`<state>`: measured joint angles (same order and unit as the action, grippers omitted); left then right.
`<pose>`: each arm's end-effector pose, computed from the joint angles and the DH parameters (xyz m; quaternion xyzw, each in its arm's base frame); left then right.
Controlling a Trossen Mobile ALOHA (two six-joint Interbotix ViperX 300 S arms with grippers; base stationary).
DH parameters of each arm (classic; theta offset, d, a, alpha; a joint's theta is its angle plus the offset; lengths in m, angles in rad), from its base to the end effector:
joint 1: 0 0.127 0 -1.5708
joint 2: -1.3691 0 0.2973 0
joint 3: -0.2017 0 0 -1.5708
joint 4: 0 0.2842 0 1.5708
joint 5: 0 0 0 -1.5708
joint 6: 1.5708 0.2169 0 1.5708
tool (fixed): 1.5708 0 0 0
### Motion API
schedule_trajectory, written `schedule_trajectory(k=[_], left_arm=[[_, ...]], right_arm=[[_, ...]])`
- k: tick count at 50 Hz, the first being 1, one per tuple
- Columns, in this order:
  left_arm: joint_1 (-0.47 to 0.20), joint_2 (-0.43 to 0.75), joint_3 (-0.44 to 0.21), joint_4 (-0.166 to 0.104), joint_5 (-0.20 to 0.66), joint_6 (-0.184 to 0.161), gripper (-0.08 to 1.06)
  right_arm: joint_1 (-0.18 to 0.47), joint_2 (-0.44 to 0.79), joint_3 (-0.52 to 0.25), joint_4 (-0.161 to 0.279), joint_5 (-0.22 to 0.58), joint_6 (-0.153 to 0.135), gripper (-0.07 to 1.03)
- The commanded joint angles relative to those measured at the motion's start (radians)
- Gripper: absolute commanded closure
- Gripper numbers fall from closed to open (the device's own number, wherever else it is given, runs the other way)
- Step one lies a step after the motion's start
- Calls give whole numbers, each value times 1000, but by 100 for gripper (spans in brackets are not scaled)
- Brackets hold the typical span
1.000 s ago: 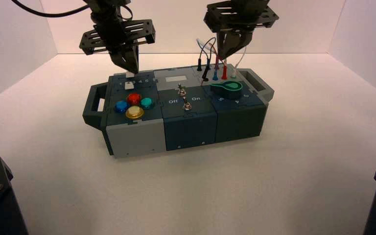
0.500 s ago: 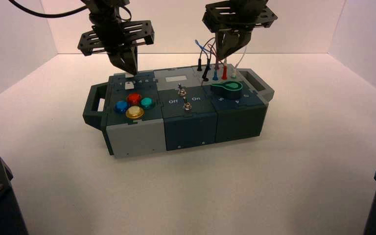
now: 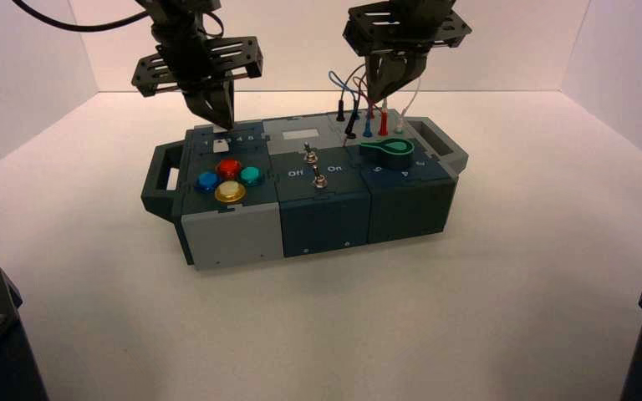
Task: Move the top slider to position 2.
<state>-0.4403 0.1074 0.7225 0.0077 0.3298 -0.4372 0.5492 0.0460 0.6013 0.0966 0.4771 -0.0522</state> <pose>0.3340 -0.1568 0.0017 -0.0566 0.5610 -0.0635 0.8235 0.3306 0.2136 0.0486 -0.1193 0.5195 0.2388 0.8117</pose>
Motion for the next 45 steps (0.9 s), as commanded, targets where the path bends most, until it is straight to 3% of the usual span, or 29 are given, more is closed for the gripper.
schedule_trajectory(k=[1, 45], left_arm=[[6, -35, -6, 3, -3, 0, 101], [-5, -37, -20, 9, 21, 5, 101]], right_arm=[[11, -15, -28, 3, -5, -2, 99], [12, -12, -28, 0, 3, -2, 99]])
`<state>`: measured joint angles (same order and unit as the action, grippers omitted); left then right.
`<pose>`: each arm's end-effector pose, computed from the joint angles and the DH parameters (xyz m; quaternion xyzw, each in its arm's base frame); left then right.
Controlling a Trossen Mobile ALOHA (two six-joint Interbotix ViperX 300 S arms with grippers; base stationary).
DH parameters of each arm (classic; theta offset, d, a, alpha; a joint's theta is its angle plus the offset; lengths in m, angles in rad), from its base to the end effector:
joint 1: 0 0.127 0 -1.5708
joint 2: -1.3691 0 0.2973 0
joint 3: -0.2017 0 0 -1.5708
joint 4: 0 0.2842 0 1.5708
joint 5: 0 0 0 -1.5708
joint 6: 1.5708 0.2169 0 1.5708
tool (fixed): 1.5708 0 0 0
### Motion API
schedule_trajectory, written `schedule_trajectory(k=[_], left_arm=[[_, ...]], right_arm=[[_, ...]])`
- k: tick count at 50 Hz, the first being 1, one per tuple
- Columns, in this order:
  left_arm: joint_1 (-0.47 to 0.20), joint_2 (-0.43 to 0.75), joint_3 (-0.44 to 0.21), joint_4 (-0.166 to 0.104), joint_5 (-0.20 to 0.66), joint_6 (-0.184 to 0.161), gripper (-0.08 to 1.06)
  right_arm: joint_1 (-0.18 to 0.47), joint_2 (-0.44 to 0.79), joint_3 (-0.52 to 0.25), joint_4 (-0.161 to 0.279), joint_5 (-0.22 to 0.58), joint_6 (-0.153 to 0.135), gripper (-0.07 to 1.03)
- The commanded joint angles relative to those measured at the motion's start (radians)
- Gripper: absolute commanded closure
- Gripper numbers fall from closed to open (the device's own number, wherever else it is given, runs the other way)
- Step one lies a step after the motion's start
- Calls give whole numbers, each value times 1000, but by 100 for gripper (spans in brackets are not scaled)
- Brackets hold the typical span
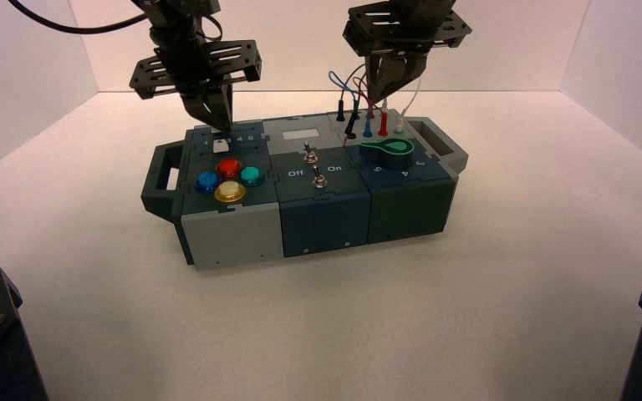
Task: Move the top slider to position 2.
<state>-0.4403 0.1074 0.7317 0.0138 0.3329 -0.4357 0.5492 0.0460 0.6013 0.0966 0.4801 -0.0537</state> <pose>0.3302 -0.1545 -0.0011 -0.0514 0.5652 -0.0630 0.8210 0.3301 0.2134 0.0483 -0.1202 0.5205 0.2391 0.8108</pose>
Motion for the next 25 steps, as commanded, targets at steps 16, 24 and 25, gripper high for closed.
schedule_trajectory(k=[16, 24, 25], left_arm=[[-43, -123, -20, 11, 95, 6, 101], [-44, -193, 12, 32, 141, 6, 101], [-43, -204, 17, 32, 150, 6, 101]], right_arm=[[11, -38, -37, -8, 20, -2, 99], [11, -89, -32, -8, 34, -2, 99], [11, -98, -32, -8, 35, 0, 99]])
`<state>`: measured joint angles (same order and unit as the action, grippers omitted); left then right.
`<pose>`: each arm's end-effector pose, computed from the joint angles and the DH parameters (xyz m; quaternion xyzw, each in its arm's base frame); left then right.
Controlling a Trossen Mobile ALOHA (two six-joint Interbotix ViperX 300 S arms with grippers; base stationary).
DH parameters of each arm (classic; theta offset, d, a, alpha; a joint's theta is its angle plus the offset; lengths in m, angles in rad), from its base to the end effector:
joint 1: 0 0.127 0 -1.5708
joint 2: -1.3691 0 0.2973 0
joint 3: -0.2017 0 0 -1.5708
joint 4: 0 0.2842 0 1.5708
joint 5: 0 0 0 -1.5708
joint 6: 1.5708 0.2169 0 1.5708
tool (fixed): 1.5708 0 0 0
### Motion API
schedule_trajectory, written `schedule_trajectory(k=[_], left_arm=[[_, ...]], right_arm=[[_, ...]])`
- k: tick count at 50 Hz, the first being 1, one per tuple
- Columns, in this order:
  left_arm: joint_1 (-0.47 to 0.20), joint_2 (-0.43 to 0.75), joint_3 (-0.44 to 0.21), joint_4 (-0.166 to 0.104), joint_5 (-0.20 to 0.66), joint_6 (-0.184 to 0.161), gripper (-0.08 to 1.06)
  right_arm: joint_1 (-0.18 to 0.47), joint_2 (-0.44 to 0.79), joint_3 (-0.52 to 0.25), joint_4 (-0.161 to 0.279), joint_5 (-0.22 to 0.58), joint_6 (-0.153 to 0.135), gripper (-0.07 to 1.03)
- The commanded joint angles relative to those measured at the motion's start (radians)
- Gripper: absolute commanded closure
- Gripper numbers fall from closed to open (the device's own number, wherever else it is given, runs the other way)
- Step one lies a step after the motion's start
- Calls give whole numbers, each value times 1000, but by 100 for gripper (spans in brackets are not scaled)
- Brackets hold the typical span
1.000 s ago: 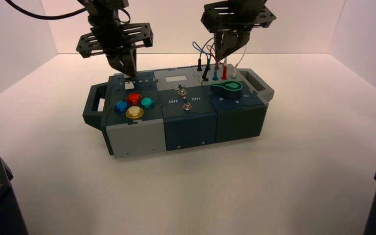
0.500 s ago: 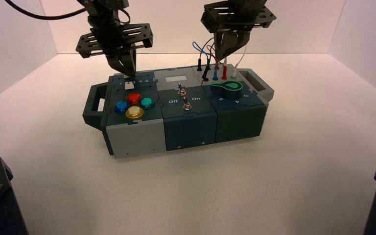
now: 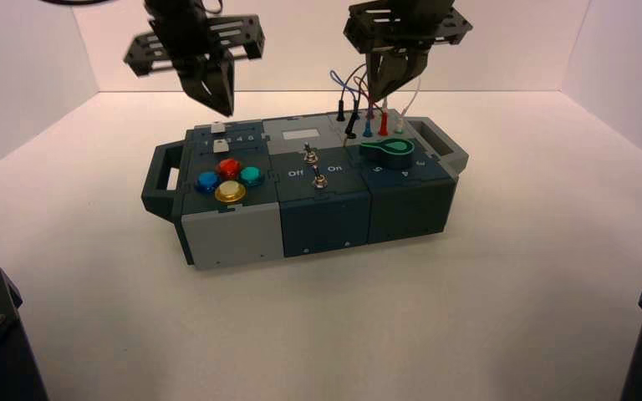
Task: Move the top slider to position 2.
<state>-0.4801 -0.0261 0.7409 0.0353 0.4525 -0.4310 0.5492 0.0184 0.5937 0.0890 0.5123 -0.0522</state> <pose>0.3136 -0.1595 0.0340 -0.0286 0.5616 -0.0824 0.8228 0.3289 0.2124 0.0585 -0.1228 0.5185 0.2407 0.8113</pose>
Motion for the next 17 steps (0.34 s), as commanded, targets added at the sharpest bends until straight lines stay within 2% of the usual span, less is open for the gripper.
schedule_trajectory(k=[1, 8, 17], left_arm=[[-3, -75, 9, 12, 34, 2, 101], [-5, -143, 35, 25, 71, -3, 101], [-5, -172, 41, 37, 86, -6, 101]], right_arm=[[11, -74, -23, 0, 2, -2, 99], [11, -97, -23, 3, 8, 0, 99], [11, -92, -21, 3, 9, -2, 99]])
